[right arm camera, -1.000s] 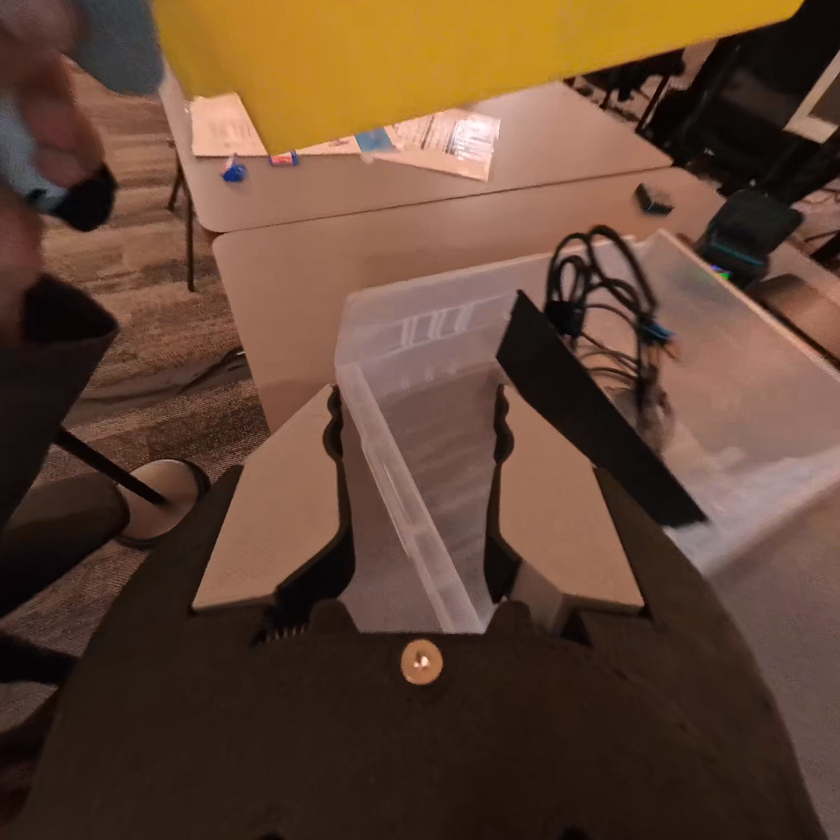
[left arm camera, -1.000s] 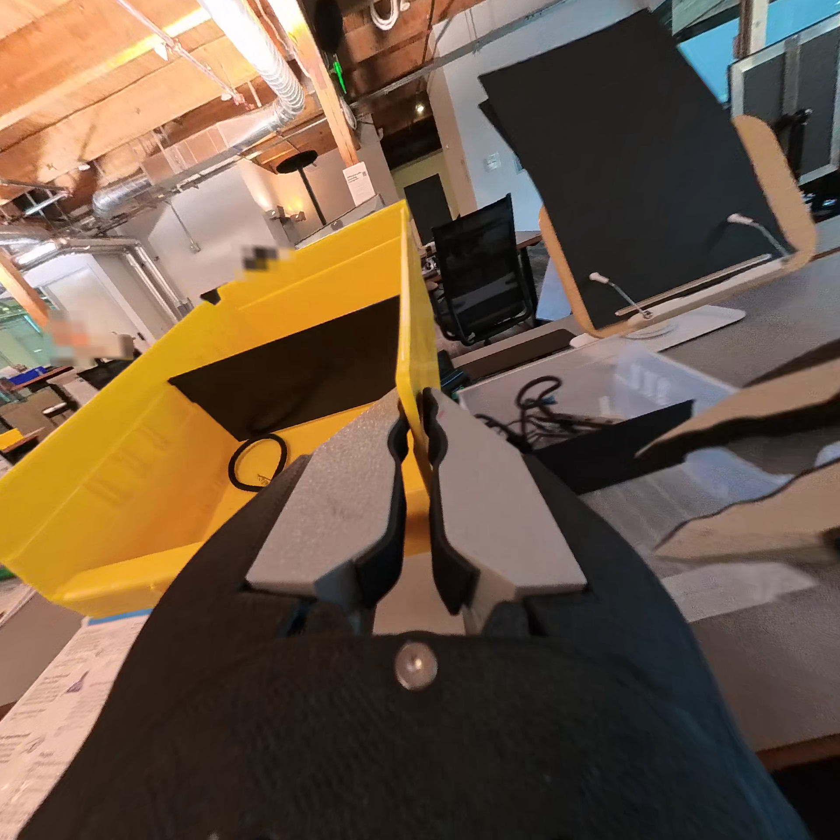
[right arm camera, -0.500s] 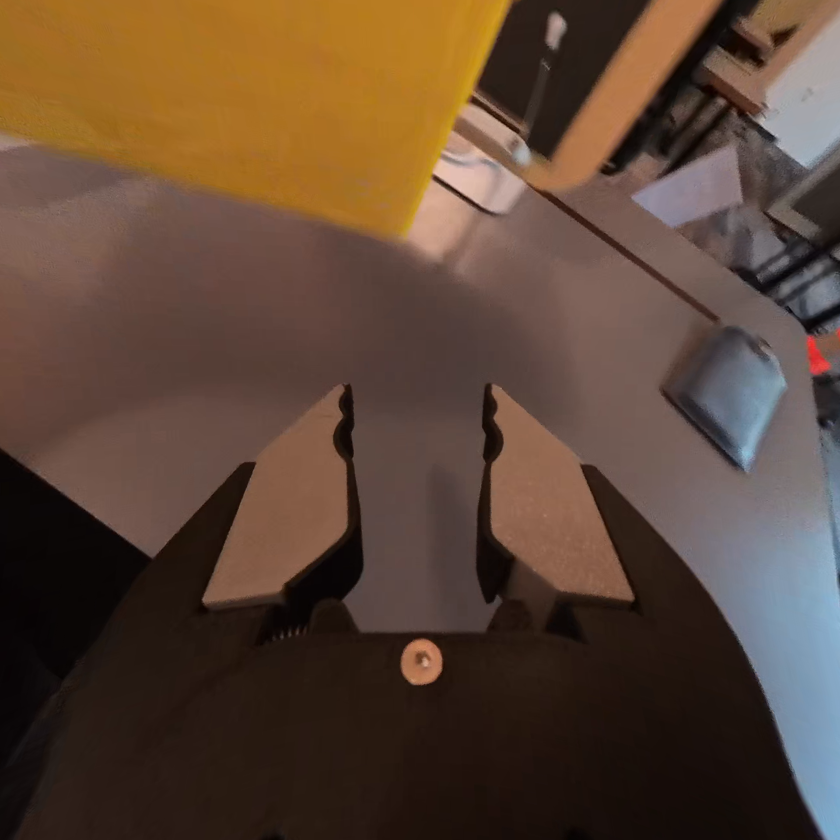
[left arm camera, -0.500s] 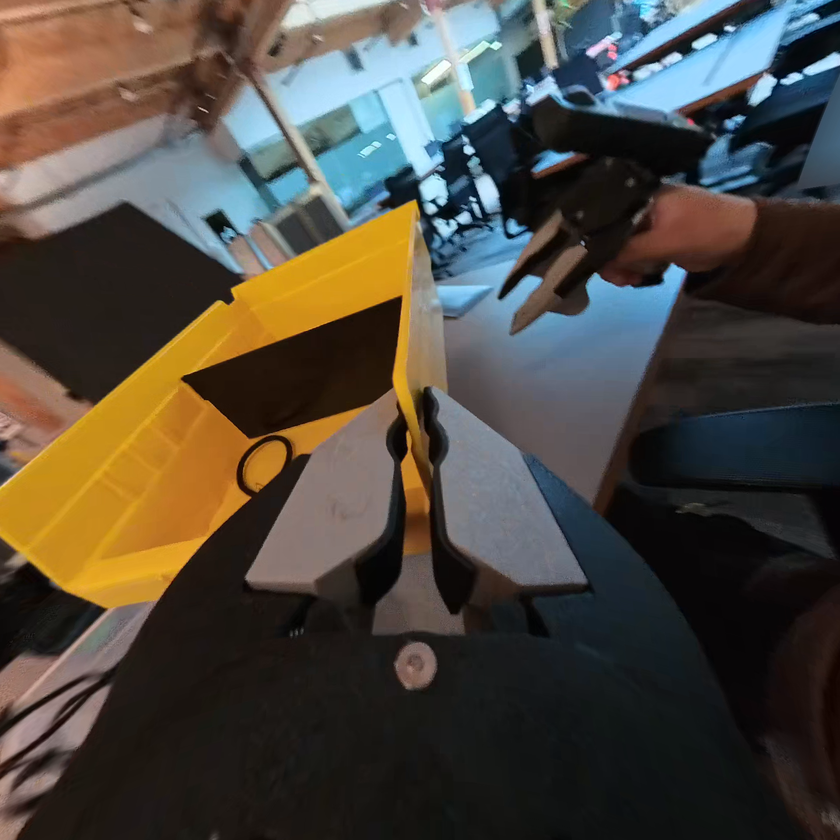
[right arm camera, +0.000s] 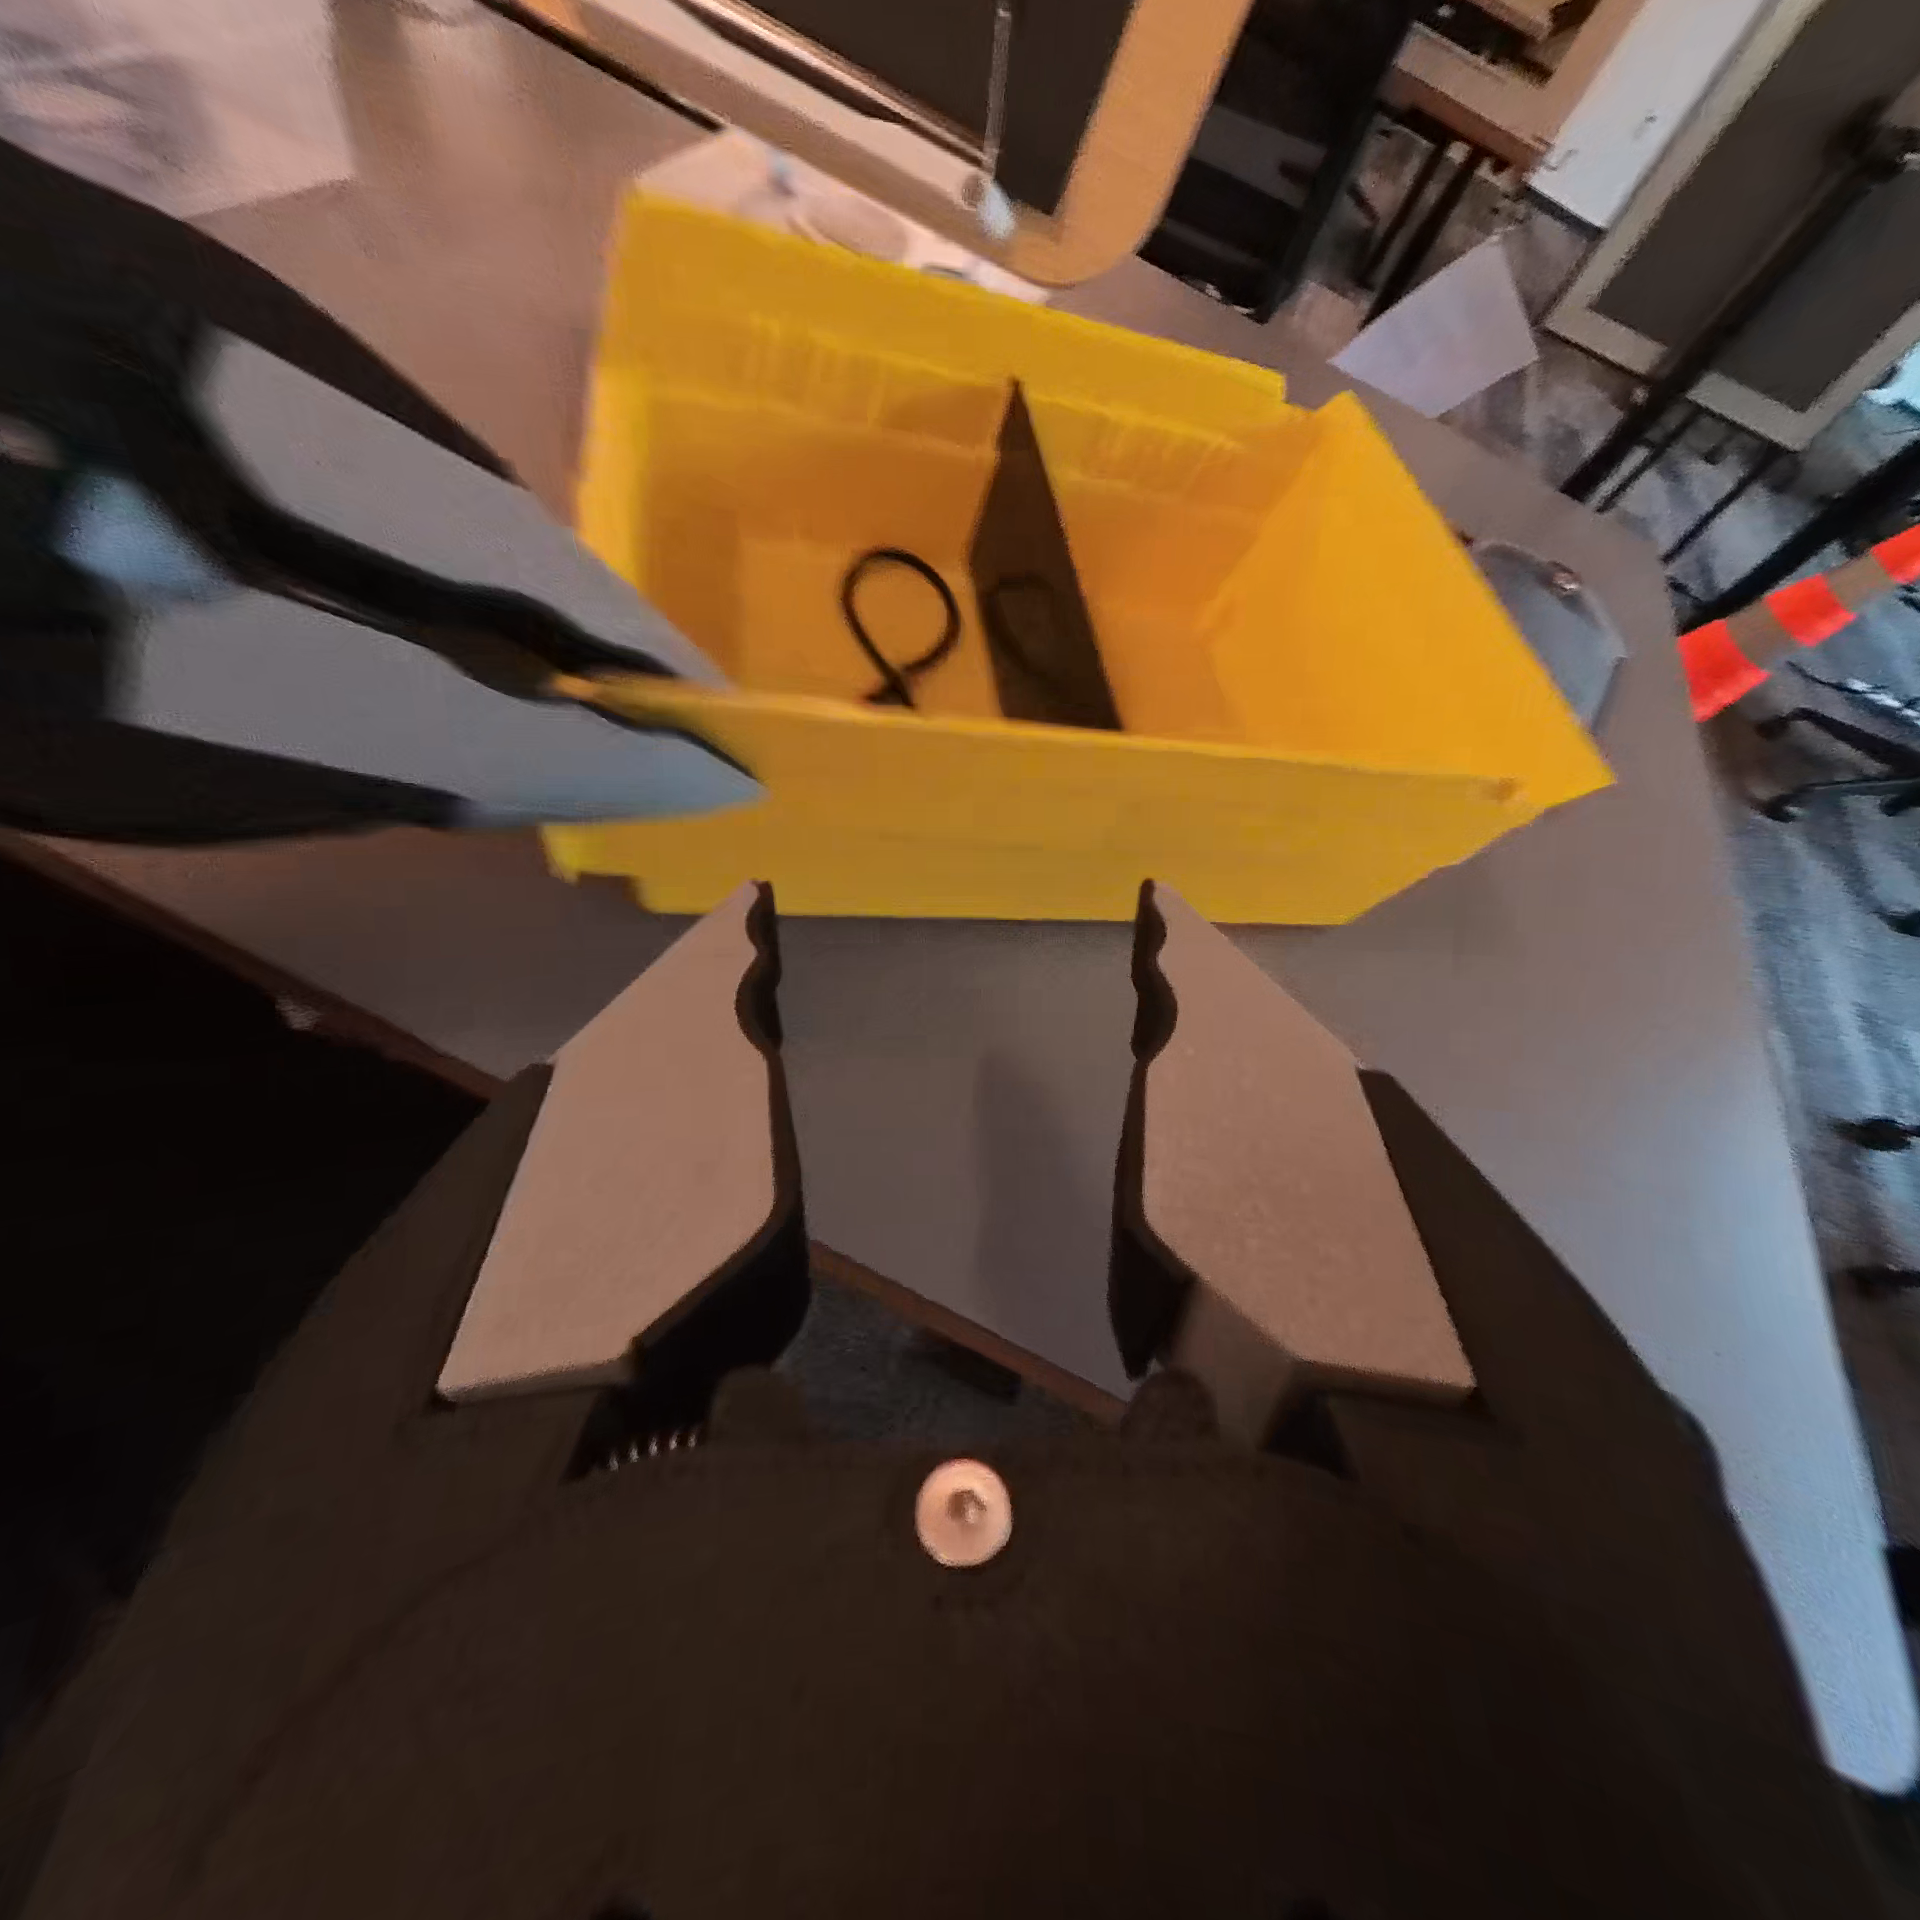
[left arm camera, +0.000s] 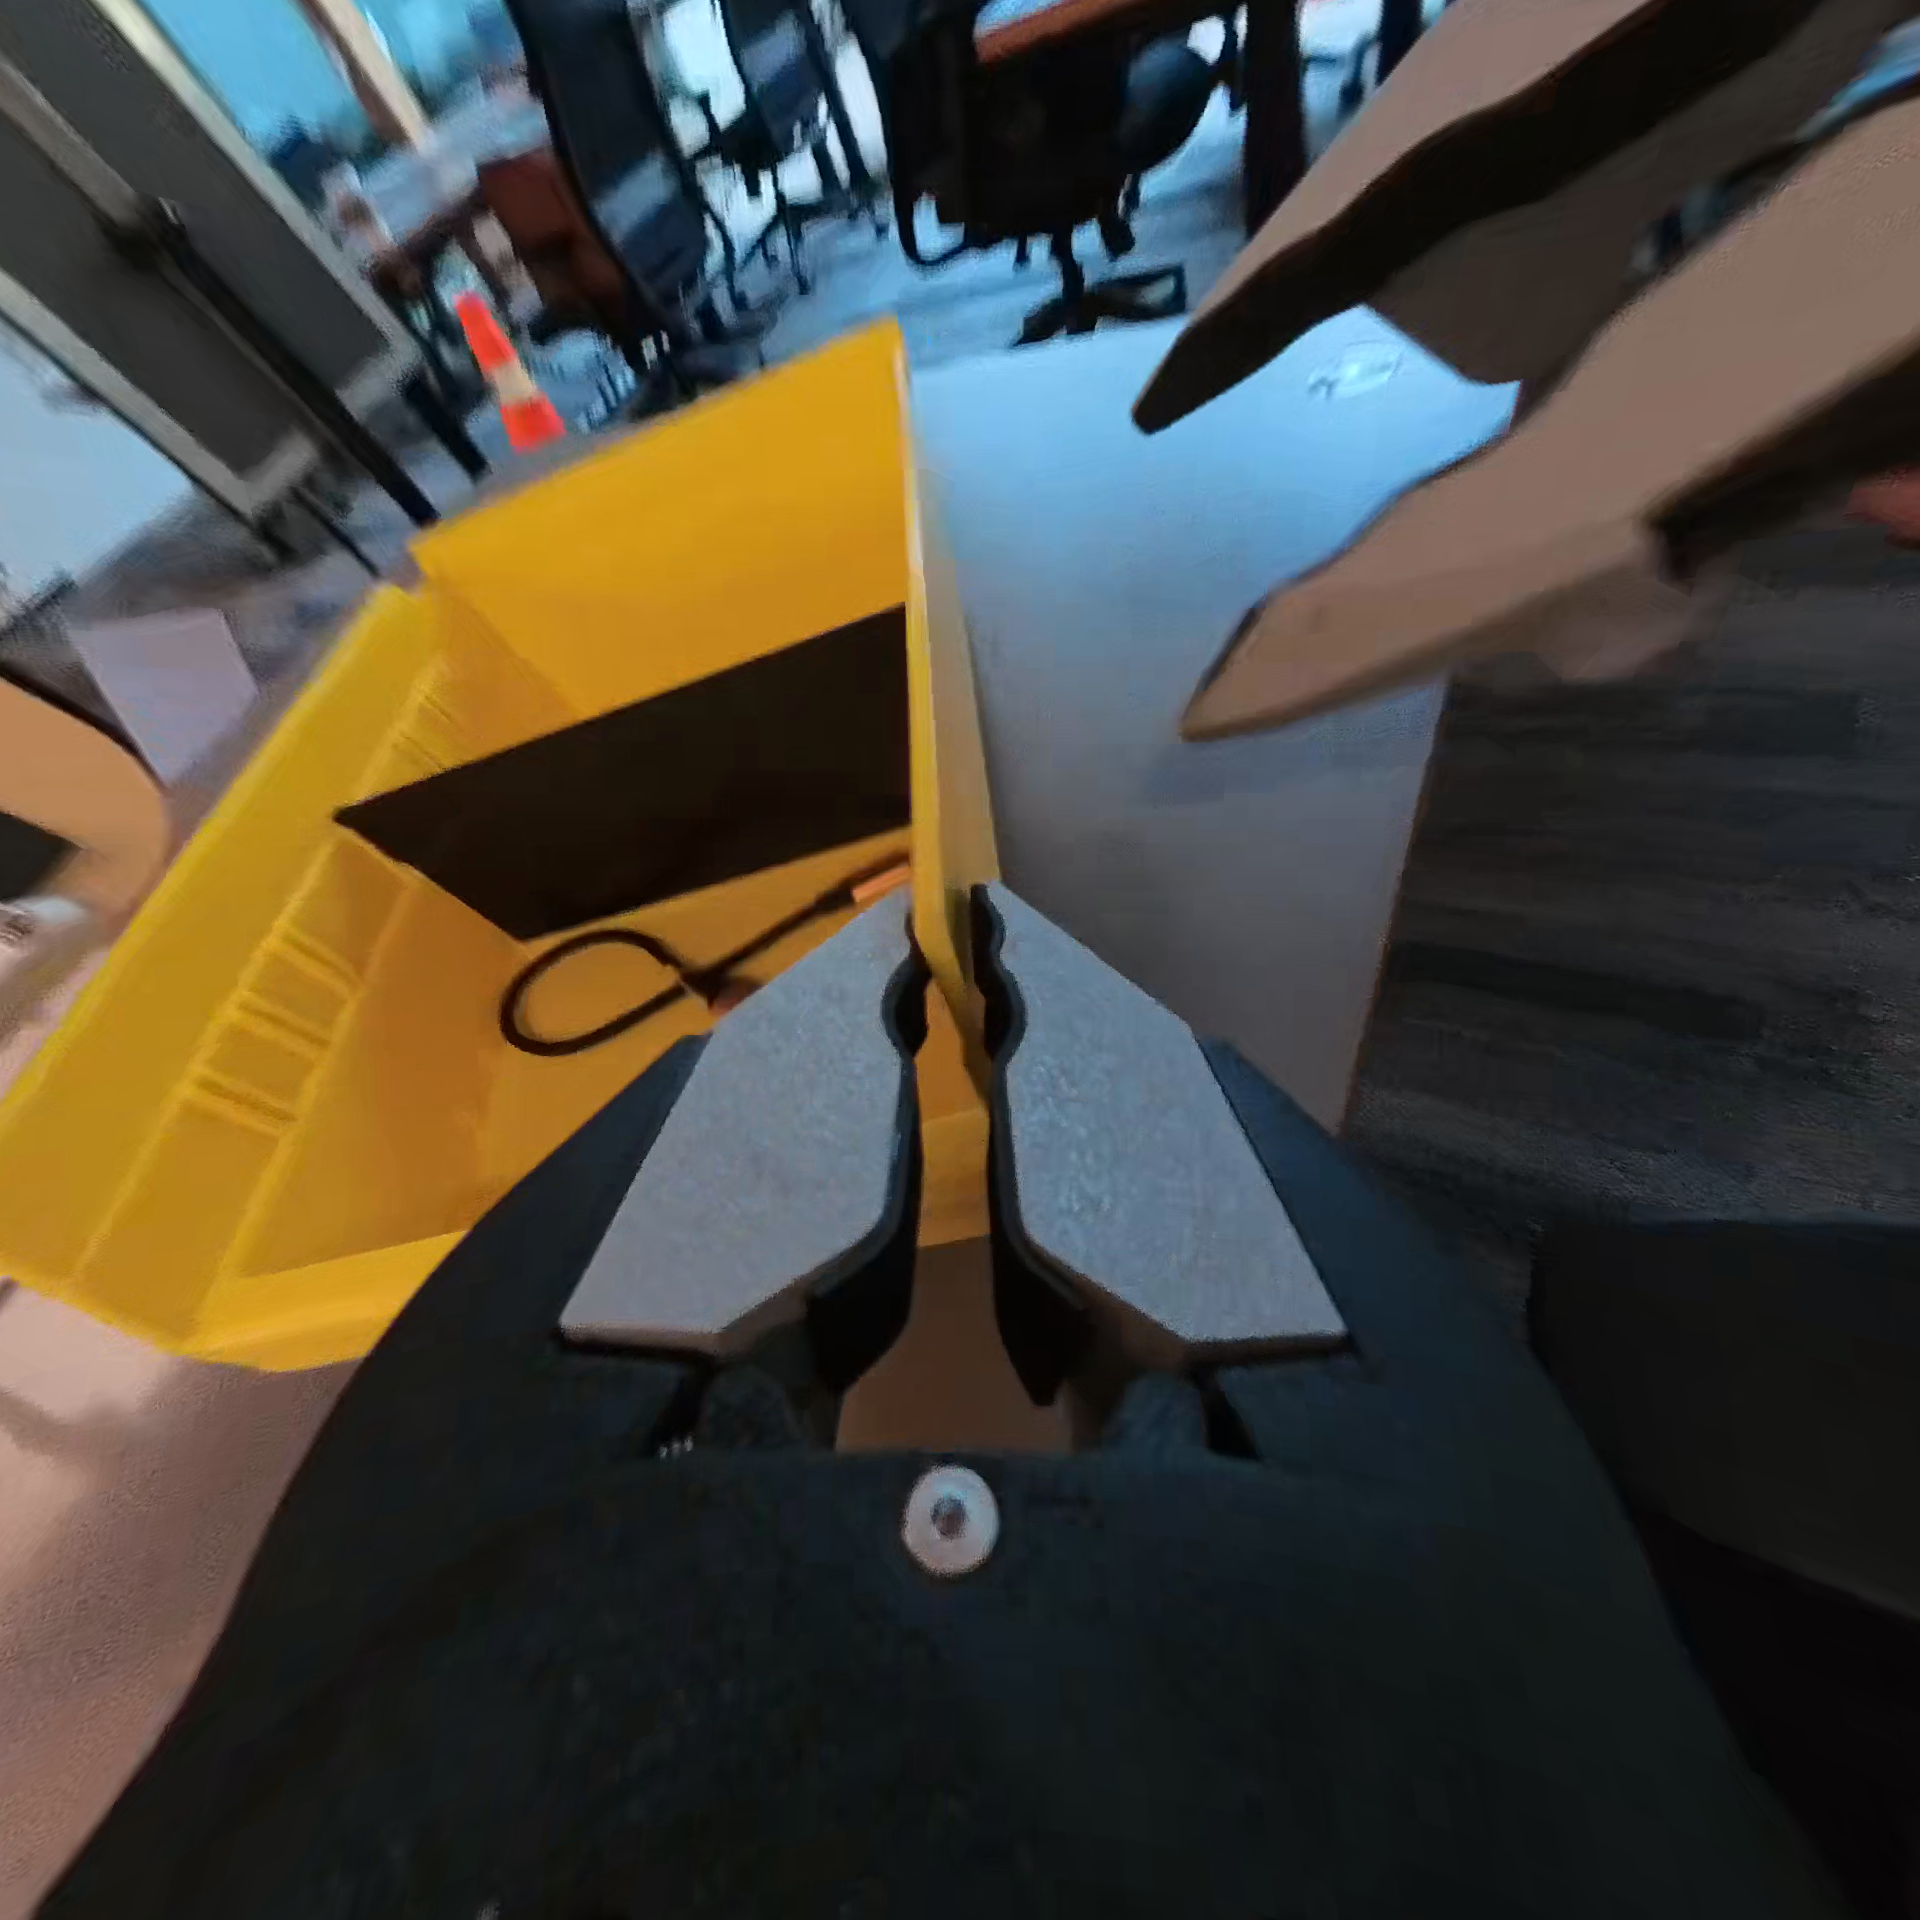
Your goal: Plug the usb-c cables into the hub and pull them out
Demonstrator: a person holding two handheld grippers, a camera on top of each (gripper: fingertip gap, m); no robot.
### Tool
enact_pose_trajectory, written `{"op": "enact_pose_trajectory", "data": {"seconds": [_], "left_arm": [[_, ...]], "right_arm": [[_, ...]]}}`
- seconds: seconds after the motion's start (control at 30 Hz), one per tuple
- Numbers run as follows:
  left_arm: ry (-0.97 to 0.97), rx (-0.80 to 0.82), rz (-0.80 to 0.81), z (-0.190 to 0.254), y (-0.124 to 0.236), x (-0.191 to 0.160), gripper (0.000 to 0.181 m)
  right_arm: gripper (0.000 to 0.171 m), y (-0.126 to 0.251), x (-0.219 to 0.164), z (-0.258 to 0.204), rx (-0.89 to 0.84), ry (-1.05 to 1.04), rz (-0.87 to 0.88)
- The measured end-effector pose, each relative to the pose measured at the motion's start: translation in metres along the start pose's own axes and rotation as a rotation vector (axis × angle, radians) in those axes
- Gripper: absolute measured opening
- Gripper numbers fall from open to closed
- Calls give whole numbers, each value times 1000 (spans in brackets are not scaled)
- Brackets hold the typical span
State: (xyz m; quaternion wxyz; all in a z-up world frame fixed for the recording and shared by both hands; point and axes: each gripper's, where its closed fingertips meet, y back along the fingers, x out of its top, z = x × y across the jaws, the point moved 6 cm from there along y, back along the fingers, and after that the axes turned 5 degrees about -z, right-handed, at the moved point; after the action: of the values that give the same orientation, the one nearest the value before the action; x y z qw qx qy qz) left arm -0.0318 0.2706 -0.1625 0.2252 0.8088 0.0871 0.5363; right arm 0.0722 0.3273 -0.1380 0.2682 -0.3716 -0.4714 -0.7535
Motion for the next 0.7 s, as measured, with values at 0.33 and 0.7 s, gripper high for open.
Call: {"op": "enact_pose_trajectory", "data": {"seconds": [0.33,0.7], "left_arm": [[123,-86,-172,17,75,-45,84],[375,239,-129,-83,229,-118,93]], "right_arm": [[71,-9,3,-41,-13,52,25],[54,-63,30,-63,-110,135,-129]]}}
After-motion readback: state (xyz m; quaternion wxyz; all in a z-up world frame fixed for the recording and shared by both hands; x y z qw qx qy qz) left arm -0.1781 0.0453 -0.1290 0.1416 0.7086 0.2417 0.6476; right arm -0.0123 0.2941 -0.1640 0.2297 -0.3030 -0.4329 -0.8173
